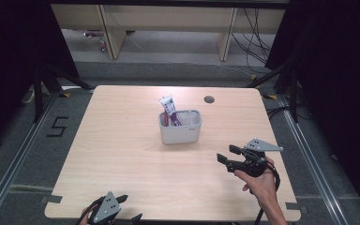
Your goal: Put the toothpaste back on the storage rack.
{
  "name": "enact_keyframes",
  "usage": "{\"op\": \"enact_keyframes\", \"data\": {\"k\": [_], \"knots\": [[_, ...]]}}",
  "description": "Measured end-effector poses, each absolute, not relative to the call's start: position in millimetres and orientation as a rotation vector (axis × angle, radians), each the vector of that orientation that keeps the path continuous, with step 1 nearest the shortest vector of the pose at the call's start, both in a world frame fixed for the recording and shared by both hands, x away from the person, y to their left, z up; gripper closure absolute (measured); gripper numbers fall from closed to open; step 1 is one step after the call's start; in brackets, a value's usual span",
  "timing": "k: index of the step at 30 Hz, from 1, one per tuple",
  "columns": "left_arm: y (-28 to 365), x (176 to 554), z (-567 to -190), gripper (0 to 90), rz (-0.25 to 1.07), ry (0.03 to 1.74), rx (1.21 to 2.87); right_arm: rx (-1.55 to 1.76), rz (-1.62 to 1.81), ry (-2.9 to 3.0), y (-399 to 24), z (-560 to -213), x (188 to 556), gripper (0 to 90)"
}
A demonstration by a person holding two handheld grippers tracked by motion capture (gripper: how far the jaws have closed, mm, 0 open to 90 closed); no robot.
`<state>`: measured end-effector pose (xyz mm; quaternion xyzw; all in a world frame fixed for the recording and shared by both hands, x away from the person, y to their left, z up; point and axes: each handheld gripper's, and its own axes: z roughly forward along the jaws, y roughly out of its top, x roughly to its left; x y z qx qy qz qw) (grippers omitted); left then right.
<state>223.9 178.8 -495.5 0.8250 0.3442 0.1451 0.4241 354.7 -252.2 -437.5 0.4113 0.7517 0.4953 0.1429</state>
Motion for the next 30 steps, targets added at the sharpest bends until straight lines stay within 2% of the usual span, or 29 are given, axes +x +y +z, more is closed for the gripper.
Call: {"op": "enact_keyframes", "data": {"k": [30], "knots": [[181.9,220.7,-496.7,22.4,0.376,0.884,2.034,1.19,1.368,2.251,-255.5,-462.9,310.4,29.6]]}}
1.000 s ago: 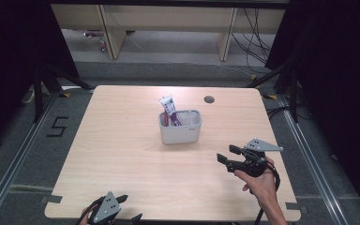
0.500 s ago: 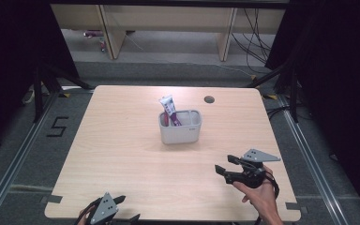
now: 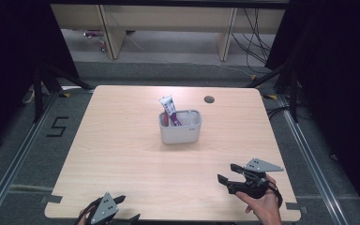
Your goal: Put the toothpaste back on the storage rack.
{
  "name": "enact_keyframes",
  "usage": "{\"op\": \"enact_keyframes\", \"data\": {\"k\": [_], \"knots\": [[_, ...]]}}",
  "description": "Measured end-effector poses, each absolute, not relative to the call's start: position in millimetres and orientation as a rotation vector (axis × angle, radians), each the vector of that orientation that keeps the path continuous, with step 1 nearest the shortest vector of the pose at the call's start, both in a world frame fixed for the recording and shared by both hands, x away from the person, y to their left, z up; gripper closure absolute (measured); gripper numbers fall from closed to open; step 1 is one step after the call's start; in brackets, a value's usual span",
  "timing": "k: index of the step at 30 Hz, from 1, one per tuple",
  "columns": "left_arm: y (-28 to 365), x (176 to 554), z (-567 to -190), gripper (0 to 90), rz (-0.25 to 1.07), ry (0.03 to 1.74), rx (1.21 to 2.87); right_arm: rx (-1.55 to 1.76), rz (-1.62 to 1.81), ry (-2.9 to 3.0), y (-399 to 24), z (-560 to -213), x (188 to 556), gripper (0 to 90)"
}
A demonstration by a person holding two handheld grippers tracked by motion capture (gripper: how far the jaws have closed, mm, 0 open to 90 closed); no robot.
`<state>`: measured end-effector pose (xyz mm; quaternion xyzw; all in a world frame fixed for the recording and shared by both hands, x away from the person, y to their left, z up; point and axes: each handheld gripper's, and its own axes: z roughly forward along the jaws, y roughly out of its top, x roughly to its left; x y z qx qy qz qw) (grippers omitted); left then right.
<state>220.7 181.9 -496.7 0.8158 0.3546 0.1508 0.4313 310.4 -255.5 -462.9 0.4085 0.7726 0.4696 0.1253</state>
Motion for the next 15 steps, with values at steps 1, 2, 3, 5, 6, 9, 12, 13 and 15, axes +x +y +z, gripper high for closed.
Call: {"op": "enact_keyframes", "data": {"k": [1,2,3,5,6,9,12,13,15], "knots": [[181.9,220.7,-496.7,22.4,0.376,0.884,2.035,1.221,1.374,2.25,-254.8,-463.3,308.3,29.5],[181.8,220.7,-496.7,22.4,0.376,0.884,2.034,1.237,1.358,2.258,-255.6,-463.0,305.8,29.2],[181.9,220.9,-496.8,22.4,0.376,0.883,2.035,1.194,1.365,2.251,-256.9,-464.8,306.7,28.8],[182.0,220.9,-496.8,22.4,0.375,0.883,2.035,1.231,1.372,2.251,-256.6,-466.5,303.7,26.7],[181.9,220.6,-496.8,22.4,0.376,0.885,2.033,1.221,1.372,2.253,-257.6,-467.0,303.1,26.0],[182.1,220.5,-496.5,22.4,0.376,0.887,2.037,1.245,1.347,2.243,-258.8,-469.5,298.9,22.2],[181.9,220.7,-496.9,22.4,0.375,0.882,2.035,1.245,1.344,2.241,-263.5,-470.9,294.5,20.0],[182.8,220.9,-496.4,22.4,0.378,0.874,2.049,1.255,1.352,2.238,-263.8,-471.8,293.0,19.0],[182.9,221.0,-496.3,22.4,0.378,0.873,2.051,1.259,1.349,2.239,-265.7,-472.8,291.4,17.9]]}}
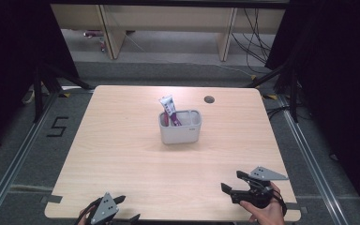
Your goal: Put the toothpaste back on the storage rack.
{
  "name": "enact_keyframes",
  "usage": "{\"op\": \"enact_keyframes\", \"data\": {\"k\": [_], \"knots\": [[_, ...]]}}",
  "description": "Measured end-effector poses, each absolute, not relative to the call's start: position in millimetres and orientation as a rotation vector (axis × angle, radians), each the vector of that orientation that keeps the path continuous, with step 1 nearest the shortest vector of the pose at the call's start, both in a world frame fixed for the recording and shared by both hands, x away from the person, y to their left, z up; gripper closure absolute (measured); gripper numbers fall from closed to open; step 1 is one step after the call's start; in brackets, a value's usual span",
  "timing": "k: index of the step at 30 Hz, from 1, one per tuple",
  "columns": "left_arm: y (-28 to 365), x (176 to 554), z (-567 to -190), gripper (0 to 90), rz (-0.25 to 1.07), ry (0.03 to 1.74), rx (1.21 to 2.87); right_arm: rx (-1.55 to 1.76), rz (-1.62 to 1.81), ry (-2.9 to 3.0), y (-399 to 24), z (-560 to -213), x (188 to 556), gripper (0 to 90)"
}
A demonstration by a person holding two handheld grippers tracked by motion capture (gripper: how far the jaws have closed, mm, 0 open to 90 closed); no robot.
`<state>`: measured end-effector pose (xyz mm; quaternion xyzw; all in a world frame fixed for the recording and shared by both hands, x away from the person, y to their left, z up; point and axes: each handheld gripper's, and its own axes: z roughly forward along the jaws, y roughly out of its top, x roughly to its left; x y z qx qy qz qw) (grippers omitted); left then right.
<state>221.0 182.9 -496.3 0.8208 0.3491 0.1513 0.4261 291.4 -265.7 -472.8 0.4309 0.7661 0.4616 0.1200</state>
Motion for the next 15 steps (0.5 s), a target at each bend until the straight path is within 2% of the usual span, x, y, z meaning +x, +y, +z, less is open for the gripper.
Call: {"op": "enact_keyframes", "data": {"k": [15], "knots": [[184.5,221.7,-495.9,22.2,0.393,0.861,2.081,1.286,1.308,2.236,-272.6,-479.0,274.4,15.7]]}}
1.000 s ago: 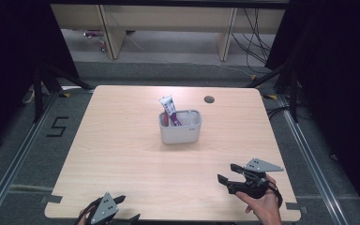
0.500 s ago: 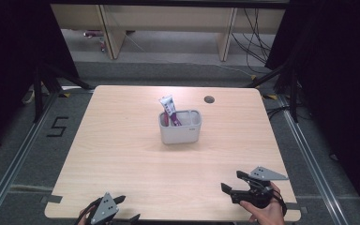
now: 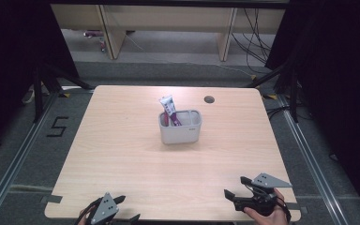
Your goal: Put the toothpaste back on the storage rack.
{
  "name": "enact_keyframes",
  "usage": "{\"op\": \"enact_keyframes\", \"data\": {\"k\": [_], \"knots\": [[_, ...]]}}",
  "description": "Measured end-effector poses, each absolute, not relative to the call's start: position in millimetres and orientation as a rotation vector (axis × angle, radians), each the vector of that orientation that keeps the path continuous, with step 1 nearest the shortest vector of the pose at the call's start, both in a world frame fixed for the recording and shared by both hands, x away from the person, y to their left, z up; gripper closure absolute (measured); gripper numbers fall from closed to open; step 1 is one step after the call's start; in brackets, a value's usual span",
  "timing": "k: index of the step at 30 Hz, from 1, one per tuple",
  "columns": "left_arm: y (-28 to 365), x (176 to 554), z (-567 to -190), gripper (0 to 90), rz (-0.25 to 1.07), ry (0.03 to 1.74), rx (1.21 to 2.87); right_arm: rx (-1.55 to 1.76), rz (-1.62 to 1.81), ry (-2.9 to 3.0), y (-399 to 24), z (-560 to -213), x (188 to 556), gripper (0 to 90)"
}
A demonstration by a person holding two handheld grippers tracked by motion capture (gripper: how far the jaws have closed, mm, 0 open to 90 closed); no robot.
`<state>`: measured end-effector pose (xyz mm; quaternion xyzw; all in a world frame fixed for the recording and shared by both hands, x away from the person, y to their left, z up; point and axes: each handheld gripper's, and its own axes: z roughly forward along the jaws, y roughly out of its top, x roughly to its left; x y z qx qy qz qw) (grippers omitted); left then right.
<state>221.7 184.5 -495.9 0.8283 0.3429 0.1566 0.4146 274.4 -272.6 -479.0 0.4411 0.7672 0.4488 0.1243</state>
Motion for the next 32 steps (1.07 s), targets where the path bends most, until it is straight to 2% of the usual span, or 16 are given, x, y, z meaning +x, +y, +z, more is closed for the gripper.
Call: {"op": "enact_keyframes", "data": {"k": [14,15,17,18,30,32], "knots": [[183.3,221.1,-496.7,21.8,0.393,0.865,2.074,1.251,1.239,2.304,-271.7,-485.0,259.7,15.7],[180.7,220.3,-497.8,21.8,0.378,0.881,2.035,1.236,1.217,2.298,-273.2,-484.9,259.0,15.7],[181.3,220.4,-497.6,21.8,0.38,0.879,2.044,1.34,1.216,2.319,-271.2,-483.8,253.1,15.7],[181.3,220.4,-497.6,21.7,0.385,0.879,2.047,1.24,1.214,2.304,-274.3,-485.9,256.1,15.7],[182.8,221.4,-497.3,20.3,0.396,0.867,2.073,1.238,1.181,2.332,-276.9,-490.0,247.6,15.8],[180.4,220.0,-498.0,20.3,0.38,0.885,2.038,1.256,1.181,2.325,-276.9,-490.2,246.5,15.8]]}}
